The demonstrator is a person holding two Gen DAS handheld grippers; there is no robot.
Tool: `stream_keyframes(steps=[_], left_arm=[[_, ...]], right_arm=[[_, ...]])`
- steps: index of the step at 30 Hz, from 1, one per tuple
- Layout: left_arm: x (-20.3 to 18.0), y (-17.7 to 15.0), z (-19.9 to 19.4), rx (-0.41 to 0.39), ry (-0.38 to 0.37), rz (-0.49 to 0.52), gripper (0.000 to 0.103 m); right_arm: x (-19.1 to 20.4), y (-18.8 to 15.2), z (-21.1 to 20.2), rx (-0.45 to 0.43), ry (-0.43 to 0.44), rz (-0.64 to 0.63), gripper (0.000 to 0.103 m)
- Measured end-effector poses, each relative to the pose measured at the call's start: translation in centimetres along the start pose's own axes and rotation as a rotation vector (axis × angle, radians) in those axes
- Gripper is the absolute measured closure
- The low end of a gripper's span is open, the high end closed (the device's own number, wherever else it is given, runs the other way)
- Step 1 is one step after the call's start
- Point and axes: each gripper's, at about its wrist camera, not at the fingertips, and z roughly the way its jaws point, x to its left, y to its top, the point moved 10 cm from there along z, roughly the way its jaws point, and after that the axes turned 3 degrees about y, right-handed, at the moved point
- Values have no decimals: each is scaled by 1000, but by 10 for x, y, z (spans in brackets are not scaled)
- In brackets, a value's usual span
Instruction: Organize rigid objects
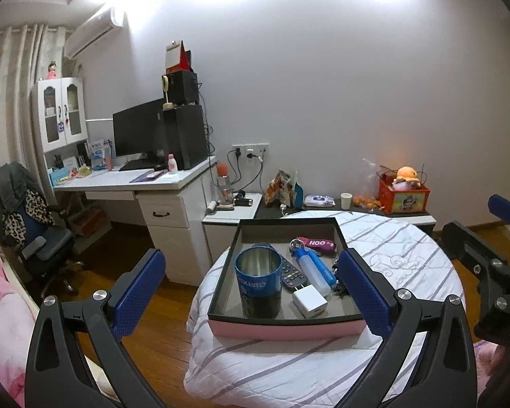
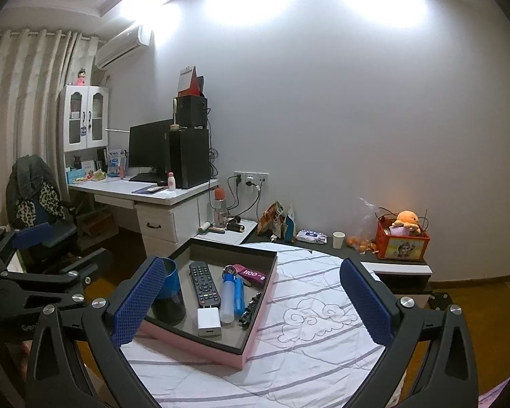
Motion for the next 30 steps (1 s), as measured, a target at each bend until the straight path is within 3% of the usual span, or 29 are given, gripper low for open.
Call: stream_keyframes(steps=[4,14,30], left_arm=[[3,3,-3,-10,-2,-12,0],[-18,15,-6,-33,-106,10,0],[-34,22,-5,-46,-188,21,0]], right_arm=[[2,2,-1,-3,-5,-8,0],[-14,3,-8,15,-79,2,0],[-30,5,-20,6,-169,14,0]])
